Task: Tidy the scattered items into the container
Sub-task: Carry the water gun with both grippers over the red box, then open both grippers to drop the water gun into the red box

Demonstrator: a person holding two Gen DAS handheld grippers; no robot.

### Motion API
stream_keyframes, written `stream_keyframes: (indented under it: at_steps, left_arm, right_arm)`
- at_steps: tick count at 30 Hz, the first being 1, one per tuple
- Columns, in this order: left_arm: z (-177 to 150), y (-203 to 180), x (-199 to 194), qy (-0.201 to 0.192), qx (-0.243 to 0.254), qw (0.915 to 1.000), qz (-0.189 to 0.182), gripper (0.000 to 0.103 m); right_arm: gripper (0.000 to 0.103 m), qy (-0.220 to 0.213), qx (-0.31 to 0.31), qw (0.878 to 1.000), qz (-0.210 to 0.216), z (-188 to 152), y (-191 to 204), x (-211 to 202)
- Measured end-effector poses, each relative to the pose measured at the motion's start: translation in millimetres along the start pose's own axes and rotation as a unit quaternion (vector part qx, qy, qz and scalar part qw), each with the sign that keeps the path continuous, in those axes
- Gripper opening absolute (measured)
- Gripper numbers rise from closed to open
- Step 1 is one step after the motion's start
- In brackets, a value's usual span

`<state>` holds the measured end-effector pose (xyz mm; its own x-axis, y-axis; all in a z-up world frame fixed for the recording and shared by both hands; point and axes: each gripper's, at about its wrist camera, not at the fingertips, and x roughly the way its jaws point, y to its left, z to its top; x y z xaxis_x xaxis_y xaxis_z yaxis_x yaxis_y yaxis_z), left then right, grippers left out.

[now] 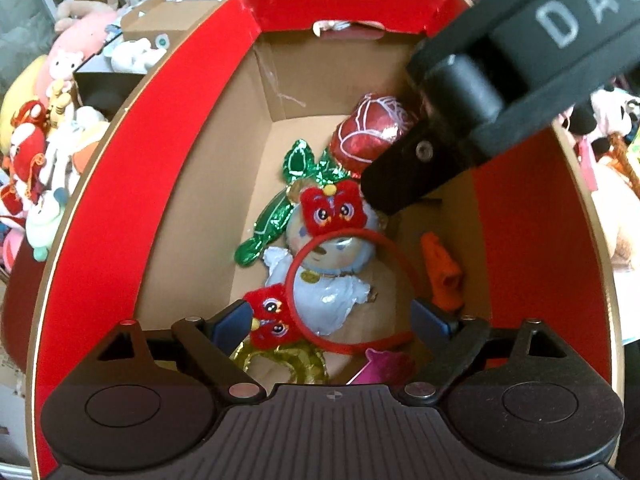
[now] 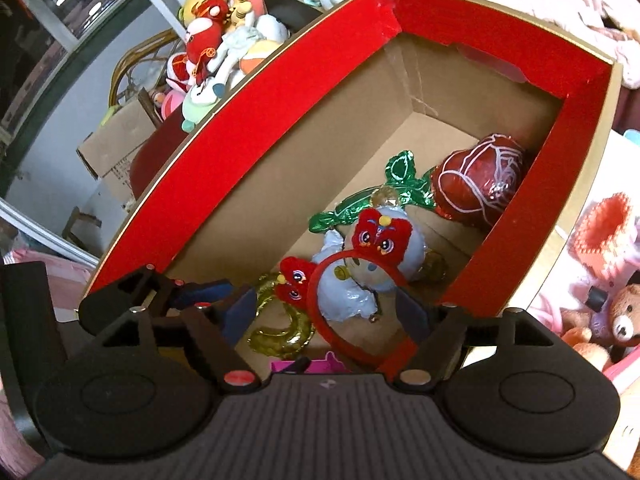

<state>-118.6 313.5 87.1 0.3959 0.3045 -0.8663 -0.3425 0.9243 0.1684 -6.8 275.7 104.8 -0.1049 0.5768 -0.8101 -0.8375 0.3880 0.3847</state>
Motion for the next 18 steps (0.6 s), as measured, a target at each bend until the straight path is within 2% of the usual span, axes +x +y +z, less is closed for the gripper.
stream_keyframes:
  at_steps: [13,18]
  left_arm:
    - [-4,-4,17,0.017,0.026,0.9995,0.003,0.093]
    - [-3,-5,31,0.047,0.025,0.9985,-0.012,0.093]
  right_arm:
    - [0.086,0.025,-0.092,0.993,-0.072,10,2,14]
    - [0.088,0.039,-0.125,0.987,-0.091,7,5,25]
